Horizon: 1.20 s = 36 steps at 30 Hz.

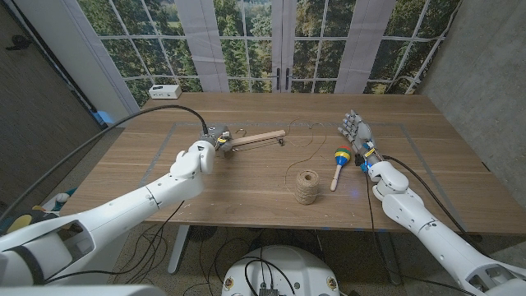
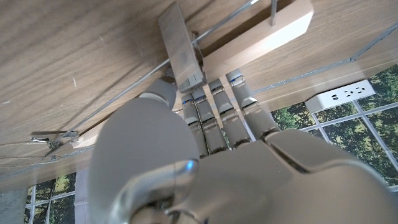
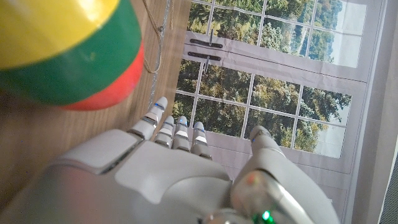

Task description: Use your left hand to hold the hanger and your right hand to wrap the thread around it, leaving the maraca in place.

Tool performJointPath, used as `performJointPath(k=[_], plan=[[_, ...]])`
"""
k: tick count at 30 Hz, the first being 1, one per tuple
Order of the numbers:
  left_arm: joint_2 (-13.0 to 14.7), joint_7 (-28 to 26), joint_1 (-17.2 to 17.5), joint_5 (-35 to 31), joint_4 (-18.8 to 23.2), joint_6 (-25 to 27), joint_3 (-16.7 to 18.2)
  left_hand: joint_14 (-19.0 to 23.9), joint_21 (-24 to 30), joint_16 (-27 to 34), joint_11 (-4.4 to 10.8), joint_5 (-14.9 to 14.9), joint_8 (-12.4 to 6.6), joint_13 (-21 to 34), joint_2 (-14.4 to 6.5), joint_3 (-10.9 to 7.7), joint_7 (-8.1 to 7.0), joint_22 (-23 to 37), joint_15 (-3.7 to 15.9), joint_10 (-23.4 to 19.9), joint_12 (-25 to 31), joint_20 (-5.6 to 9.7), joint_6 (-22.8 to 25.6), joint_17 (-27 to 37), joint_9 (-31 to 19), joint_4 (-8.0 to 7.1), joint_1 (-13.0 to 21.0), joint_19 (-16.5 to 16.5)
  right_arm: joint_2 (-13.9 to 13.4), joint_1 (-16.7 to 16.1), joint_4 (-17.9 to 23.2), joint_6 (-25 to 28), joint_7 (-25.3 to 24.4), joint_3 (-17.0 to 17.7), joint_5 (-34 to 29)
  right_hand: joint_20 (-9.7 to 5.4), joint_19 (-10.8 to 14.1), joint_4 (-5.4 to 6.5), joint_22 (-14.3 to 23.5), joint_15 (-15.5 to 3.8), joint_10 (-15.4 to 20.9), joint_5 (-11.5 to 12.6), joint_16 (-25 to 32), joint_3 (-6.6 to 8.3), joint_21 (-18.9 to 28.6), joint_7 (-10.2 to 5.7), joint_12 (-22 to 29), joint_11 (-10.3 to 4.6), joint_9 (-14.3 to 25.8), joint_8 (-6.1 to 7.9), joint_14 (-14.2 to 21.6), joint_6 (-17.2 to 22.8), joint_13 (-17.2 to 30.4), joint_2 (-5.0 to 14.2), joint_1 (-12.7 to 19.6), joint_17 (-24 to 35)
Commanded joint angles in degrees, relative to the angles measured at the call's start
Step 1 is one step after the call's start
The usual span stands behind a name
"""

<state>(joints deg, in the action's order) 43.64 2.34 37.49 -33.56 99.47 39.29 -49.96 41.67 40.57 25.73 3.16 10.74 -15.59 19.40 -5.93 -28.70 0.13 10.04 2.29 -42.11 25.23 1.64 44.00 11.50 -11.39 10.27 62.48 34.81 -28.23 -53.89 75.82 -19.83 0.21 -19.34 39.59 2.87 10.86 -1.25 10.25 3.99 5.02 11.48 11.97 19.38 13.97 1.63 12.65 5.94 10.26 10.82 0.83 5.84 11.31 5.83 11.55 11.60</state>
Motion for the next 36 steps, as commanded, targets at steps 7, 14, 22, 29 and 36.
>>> performJointPath(k=[7, 14, 22, 29, 36], plan=[[-1.9, -13.8, 4.9, 4.3, -6.1, -7.2, 3.7, 10.2, 9.4, 6.2, -0.29, -0.6, -5.42, 7.4, -1.7, 2.29, 2.69, 1.7, 9.32, -6.5, 2.7, 5.44, 14.8, 12.7, -1.3, 0.26, 19.5, 7.2, -0.6, -2.0, 2.6, 0.2, -2.2, 0.4, -0.5, -0.06, 0.7, -0.28, 0.2, 0.35, 0.6, 0.1, 0.1, 0.18, -0.2, -0.21, -0.3, 0.25, 0.3, 0.24, 0.4, 0.4, 0.3, 0.25, -0.5, 0.1], [-1.2, -21.1, 6.9, 5.0, -6.2, -12.6, 6.0, 11.6, 13.2, 7.4, -1.86, -0.4, -5.73, 9.5, -0.7, 2.85, 5.40, 1.7, 7.16, -8.3, 3.5, 7.58, 17.2, 15.1, -1.3, 0.00, 22.7, 9.6, -0.8, -2.6, 3.8, 0.2, -3.1, 0.4, -1.0, -0.02, 0.7, -0.27, 0.2, 0.33, 0.7, 0.1, 0.1, 0.18, -0.3, -0.28, -0.3, 0.34, 0.3, 0.25, 0.5, 0.4, 0.3, 0.25, -0.6, 0.1], [0.4, -23.5, 7.8, 3.9, -3.4, -14.2, 8.0, 11.7, 14.4, 7.8, -2.11, 0.0, -6.17, 10.4, -0.1, 3.36, 5.95, 1.6, 6.70, -8.9, 3.7, 7.77, 18.8, 16.2, -1.5, -0.31, 23.4, 9.6, -0.9, -3.3, 5.2, 0.0, -4.1, 0.4, -1.5, -0.03, 0.8, -0.29, 0.2, 0.33, 0.7, 0.1, 0.1, 0.23, -0.3, -0.30, -0.4, 0.42, 0.3, 0.26, 0.5, 0.5, 0.3, 0.29, -0.6, 0.1], [2.3, -26.5, 8.3, 0.3, -1.4, -16.5, 9.0, 11.6, 15.0, 8.0, -1.80, 0.2, -6.25, 11.0, 0.1, 3.74, 6.01, 1.5, 6.69, -9.1, 3.8, 7.84, 18.9, 17.0, -1.8, -0.66, 23.7, 9.1, -1.5, -4.5, 7.7, -0.6, -6.2, 0.4, -3.7, -0.04, 0.8, -0.56, 0.2, 0.30, 0.7, 0.2, 0.0, 0.36, -0.4, -0.29, -0.4, 0.45, 0.3, 0.26, 0.5, 0.6, 0.3, 0.26, -0.3, 0.0], [3.4, -28.7, 8.9, -2.6, -0.4, -18.2, 10.2, 11.6, 15.3, 8.1, -1.73, 0.4, -6.28, 11.5, 0.2, 3.94, 5.98, 1.4, 6.60, -9.1, 3.7, 7.79, 19.1, 17.5, -1.9, -0.81, 23.8, 8.7, -2.0, -5.9, 10.2, -1.3, -8.6, 0.3, -6.4, 0.15, 1.7, -1.97, 0.1, 0.33, 1.4, 0.2, 0.2, 0.79, -0.3, -0.28, -0.2, 0.49, 0.3, 0.63, 1.6, 1.5, 0.3, -0.23, 1.2, -0.2]])
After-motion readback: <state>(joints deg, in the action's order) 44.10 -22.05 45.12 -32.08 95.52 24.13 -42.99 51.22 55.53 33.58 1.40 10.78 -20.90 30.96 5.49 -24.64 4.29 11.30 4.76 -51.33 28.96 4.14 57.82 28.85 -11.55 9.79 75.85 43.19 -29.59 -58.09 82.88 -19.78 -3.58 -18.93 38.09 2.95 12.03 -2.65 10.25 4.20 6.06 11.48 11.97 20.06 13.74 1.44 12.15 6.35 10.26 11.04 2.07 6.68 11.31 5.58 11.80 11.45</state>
